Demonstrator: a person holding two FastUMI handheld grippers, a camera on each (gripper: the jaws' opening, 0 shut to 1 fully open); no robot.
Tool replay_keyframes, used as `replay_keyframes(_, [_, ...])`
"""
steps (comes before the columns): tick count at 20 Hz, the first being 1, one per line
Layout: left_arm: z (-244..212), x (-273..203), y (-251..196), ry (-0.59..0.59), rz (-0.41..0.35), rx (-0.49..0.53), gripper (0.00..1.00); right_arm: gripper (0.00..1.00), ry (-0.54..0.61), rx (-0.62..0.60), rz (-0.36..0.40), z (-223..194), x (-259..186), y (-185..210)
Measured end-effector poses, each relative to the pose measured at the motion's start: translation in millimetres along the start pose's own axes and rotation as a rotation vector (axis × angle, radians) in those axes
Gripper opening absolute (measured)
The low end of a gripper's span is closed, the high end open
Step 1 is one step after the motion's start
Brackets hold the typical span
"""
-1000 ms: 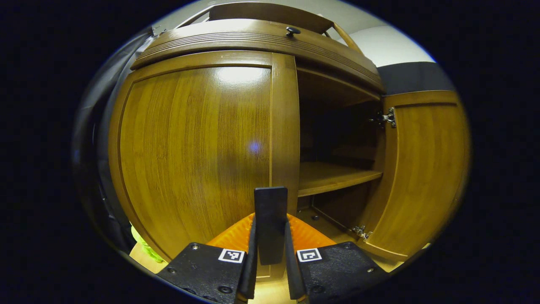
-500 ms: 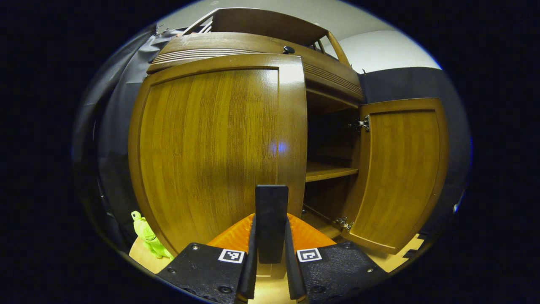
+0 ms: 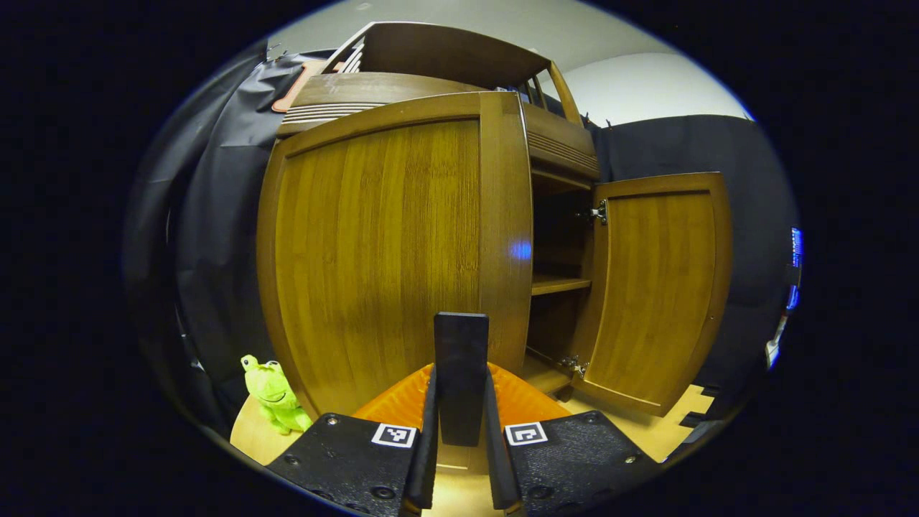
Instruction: Open the right door of the double-door shoe cabinet with the right hand, and open the left door with the left hand.
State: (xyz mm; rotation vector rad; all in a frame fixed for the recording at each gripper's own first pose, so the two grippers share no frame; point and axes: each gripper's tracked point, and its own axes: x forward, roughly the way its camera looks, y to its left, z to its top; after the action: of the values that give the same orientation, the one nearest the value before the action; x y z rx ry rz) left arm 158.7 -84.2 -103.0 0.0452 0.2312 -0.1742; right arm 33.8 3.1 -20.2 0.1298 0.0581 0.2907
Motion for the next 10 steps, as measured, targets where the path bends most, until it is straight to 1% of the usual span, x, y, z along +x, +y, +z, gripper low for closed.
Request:
replay_keyframes(3, [0, 0, 1, -0.010, -0.007, 0.019, 0.31, 0.99, 0.009, -0.002, 0.027, -8, 2, 11])
replay_keyframes(7, [1, -1, 2, -0.014, 0.018, 0.011, 0.31, 0.99, 0.011, 0.014, 0.055, -17, 6, 20])
replay_keyframes(10, [3, -1, 5, -0.025, 0.040, 0.025, 0.31, 0.99, 0.015, 0.023, 0.060, -22, 7, 21])
